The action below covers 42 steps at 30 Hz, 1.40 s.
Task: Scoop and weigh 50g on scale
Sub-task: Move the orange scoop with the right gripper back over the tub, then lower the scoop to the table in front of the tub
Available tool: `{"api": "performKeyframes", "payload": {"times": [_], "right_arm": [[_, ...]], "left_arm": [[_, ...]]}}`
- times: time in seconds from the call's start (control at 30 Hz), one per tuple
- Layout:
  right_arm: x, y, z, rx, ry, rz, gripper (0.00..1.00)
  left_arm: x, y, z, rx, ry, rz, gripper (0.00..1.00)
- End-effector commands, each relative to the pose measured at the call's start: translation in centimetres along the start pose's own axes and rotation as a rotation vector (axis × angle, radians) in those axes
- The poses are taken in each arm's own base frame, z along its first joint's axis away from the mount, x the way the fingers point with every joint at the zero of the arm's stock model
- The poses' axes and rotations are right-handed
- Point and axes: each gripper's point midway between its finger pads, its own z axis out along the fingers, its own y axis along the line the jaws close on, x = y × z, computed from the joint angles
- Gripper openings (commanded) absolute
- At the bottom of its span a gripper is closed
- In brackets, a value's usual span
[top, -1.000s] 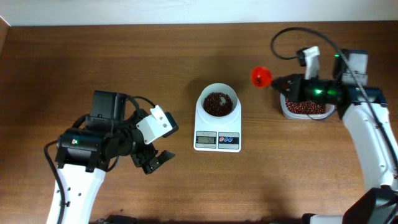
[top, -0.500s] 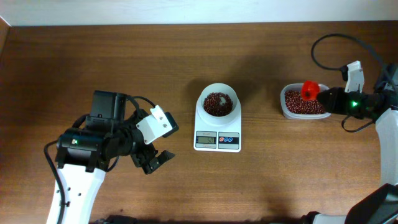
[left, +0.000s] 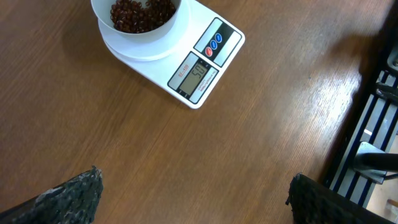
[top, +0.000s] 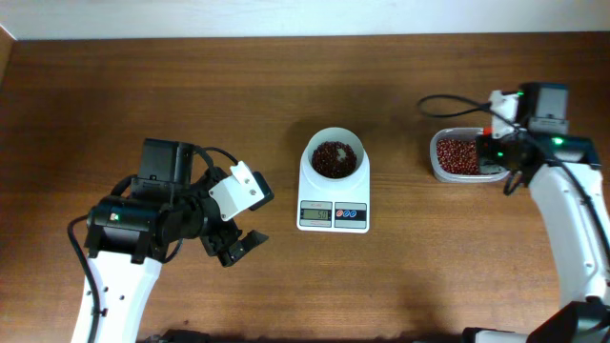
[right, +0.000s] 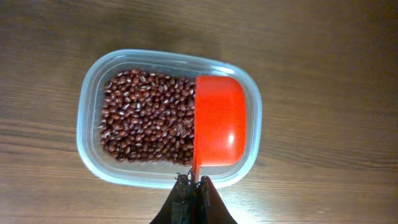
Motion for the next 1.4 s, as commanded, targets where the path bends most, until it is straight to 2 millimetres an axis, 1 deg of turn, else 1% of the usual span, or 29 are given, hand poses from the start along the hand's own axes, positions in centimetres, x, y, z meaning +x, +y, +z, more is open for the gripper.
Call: {"api": "performKeyframes", "payload": {"times": [0.0, 0.1, 0.2, 0.27, 0.33, 0.4, 0.43, 0.47, 0.53, 0.57, 0.63, 0.67, 0.73, 0.8, 0.87, 0.93, 1.0, 1.07, 1.13, 1.2, 1.27, 1.37], "right_arm": [[-0.9, -1.8, -1.6, 0.195, -0.009, -0.047, 0.04], [-1.0, -1.8, -1.8, 0.233, -0.008, -0.064, 0.04], [-1.3, -1.8, -2.1, 0.231, -0.029, -0.001, 0.04], [-1.9, -1.4, -3.0, 0.198, -0.067, 0.051, 0.04], [-2.5, -0.4, -4.0, 0.12, -0.112, 0.059, 0.04], [-3.0, 1.5, -5.7, -0.002, -0.168, 0.067, 0.04], [-2.9, 2.7, -6.8, -0.08, -0.189, 0.087, 0.04], [-2.6, 3.4, -7.5, -0.123, -0.195, 0.102, 0.04], [-1.4, 4.8, -9.1, -0.212, -0.177, 0.142, 0.04], [-0.4, 6.0, -9.9, -0.282, -0.149, 0.173, 0.04], [1.0, 8.0, -10.8, -0.399, -0.091, 0.206, 0.04], [2.4, 9.8, -11.5, -0.5, -0.022, 0.235, 0.04], [5.1, 11.7, -12.2, -0.601, 0.117, 0.301, 0.04], [8.1, 12.3, -12.1, -0.603, 0.252, 0.341, 0.04], [10.1, 12.7, -11.6, -0.595, 0.334, 0.355, 0.04], [12.0, 13.1, -10.7, -0.591, 0.406, 0.378, 0.04], [13.8, 13.8, -9.2, -0.592, 0.461, 0.403, 0.04], [14.8, 14.7, -8.0, -0.616, 0.483, 0.433, 0.04], [15.8, 15.9, -6.4, -0.663, 0.491, 0.469, 0.04], [16.6, 17.2, -5.3, -0.728, 0.49, 0.495, 0.04], [17.2, 18.9, -4.8, -0.831, 0.481, 0.511, 0.04], [18.3, 19.6, -4.2, -0.862, 0.489, 0.517, 0.04]], "left_arm": [[-0.7, 0.0, -0.7, -0.007, -0.028, 0.024, 0.99], [-0.7, 0.0, -0.7, -0.007, -0.028, 0.024, 0.99], [-0.7, 0.0, -0.7, -0.007, -0.028, 0.025, 0.99], [-0.7, 0.0, -0.7, -0.007, -0.028, 0.025, 0.99], [-0.7, 0.0, -0.7, -0.007, -0.028, 0.024, 0.99], [-0.7, 0.0, -0.7, -0.007, -0.028, 0.024, 0.99], [-0.7, 0.0, -0.7, -0.007, -0.028, 0.024, 0.99], [-0.7, 0.0, -0.7, -0.007, -0.028, 0.024, 0.99], [-0.7, 0.0, -0.7, -0.007, -0.028, 0.025, 0.99], [-0.7, 0.0, -0.7, -0.007, -0.028, 0.024, 0.99], [-0.7, 0.0, -0.7, -0.007, -0.028, 0.024, 0.99], [-0.7, 0.0, -0.7, -0.007, -0.028, 0.024, 0.99], [-0.7, 0.0, -0.7, -0.007, -0.028, 0.025, 0.99], [-0.7, 0.0, -0.7, -0.007, -0.028, 0.024, 0.99], [-0.7, 0.0, -0.7, -0.007, -0.028, 0.024, 0.99], [-0.7, 0.0, -0.7, -0.007, -0.028, 0.025, 0.99], [-0.7, 0.0, -0.7, -0.007, -0.028, 0.024, 0.99], [-0.7, 0.0, -0.7, -0.007, -0.028, 0.024, 0.99], [-0.7, 0.0, -0.7, -0.007, -0.028, 0.025, 0.99], [-0.7, 0.0, -0.7, -0.007, -0.028, 0.024, 0.99], [-0.7, 0.0, -0.7, -0.007, -0.028, 0.025, 0.99], [-0.7, 0.0, -0.7, -0.007, -0.028, 0.025, 0.99]]}}
